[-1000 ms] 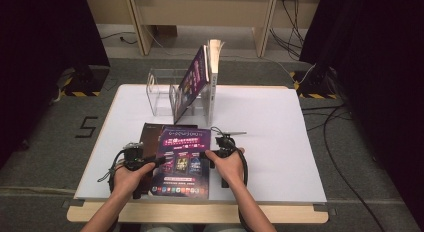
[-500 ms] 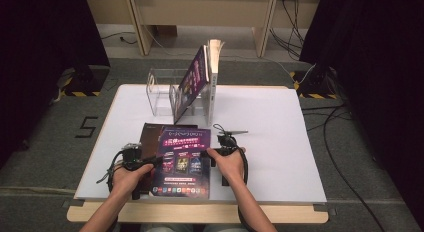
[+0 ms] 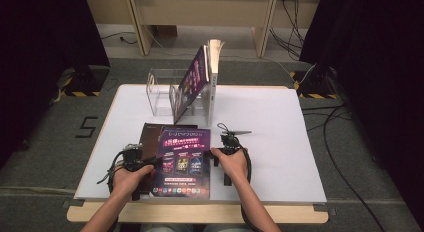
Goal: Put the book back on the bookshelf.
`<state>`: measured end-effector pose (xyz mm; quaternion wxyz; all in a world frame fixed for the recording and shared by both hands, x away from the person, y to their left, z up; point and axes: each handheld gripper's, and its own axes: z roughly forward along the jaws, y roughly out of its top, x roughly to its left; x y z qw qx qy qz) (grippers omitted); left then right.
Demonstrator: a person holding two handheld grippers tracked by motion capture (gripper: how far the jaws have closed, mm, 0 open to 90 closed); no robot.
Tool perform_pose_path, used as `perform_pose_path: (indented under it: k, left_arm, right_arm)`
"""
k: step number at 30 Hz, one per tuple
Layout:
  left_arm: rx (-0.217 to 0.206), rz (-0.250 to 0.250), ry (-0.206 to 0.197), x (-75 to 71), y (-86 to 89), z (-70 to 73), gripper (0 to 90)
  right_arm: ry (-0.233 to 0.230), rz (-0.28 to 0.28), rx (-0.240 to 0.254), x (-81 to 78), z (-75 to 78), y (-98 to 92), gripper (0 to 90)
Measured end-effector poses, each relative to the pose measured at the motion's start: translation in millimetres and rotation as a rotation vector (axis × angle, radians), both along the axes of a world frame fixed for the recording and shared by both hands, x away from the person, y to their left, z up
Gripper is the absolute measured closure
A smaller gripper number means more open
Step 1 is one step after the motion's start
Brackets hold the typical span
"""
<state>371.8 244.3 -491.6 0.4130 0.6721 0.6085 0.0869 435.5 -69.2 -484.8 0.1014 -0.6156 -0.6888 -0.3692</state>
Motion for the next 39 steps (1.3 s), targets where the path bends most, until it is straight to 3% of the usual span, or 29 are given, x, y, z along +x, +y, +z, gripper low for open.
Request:
perform_pose_path:
  k: [4,12,17,19,24,31,35,39]
  left_arm:
    - [0.004,0.0,-0.002,-0.2,0.0,0.0,64.9]
    - [-0.002,0.007,-0.004,-0.7,0.2,-0.4,64.6]
    - [0.0,0.007,-0.006,-0.8,-0.1,-0.5,64.5]
    - [0.003,0.007,-0.009,-0.9,-0.4,-0.5,64.3]
    - [0.009,0.006,-0.012,-1.2,-0.9,-0.6,64.1]
    - [0.02,0.008,-0.017,-1.9,-2.1,-0.4,64.1]
    - [0.003,0.021,-0.01,-2.6,-1.3,-0.1,64.2]
    - [-0.045,0.019,0.007,-1.1,4.0,1.6,64.3]
  right_arm:
    - [0.002,0.01,0.02,-1.1,0.8,-2.7,62.9]
    - [0.013,0.003,0.122,-1.0,5.1,-11.5,61.7]
    - [0.063,-0.019,0.16,0.5,-4.5,-14.7,61.1]
    - [0.078,-0.018,0.151,0.3,-7.5,-13.7,60.8]
    - [0.062,-0.001,0.122,-1.5,-5.3,-11.5,60.5]
    - [0.009,0.022,0.034,-4.9,-1.2,-3.2,59.7]
    - [-0.004,0.027,0.01,-5.9,0.1,-0.4,59.1]
    - [-0.023,0.037,-0.03,-7.3,2.8,5.2,55.1]
